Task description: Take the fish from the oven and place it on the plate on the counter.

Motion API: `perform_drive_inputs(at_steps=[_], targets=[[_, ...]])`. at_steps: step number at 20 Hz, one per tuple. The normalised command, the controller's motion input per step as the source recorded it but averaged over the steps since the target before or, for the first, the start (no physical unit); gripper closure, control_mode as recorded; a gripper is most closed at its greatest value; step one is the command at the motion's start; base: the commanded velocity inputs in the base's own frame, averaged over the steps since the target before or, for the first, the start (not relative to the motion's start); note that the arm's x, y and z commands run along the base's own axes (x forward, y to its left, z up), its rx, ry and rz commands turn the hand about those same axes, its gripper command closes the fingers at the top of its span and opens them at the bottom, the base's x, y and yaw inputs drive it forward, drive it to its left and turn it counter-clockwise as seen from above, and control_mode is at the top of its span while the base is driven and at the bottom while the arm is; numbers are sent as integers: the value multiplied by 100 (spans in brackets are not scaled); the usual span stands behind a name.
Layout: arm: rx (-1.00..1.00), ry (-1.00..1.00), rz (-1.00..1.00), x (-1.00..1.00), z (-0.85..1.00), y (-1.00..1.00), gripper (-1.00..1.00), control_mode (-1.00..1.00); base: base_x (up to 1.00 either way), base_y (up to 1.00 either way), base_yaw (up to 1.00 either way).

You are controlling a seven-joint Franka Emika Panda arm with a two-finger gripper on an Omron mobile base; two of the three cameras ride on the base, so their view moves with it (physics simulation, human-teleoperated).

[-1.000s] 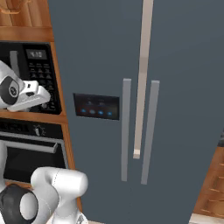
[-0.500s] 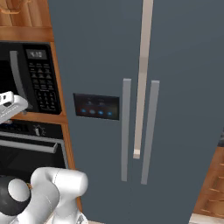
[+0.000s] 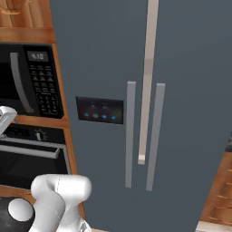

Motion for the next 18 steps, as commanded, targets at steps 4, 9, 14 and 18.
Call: perform_drive_inputs(at_steps=[4, 9, 14, 18], targets=[[-9, -13, 30, -24, -46, 29, -100, -100, 0, 0, 0], [-15, 1, 22, -5, -62, 46, -100, -100, 0, 0, 0], [-17, 0, 9, 0, -56, 48, -100, -100, 0, 0, 0], [-23, 0, 4, 0, -46, 44, -100, -100, 0, 0, 0]])
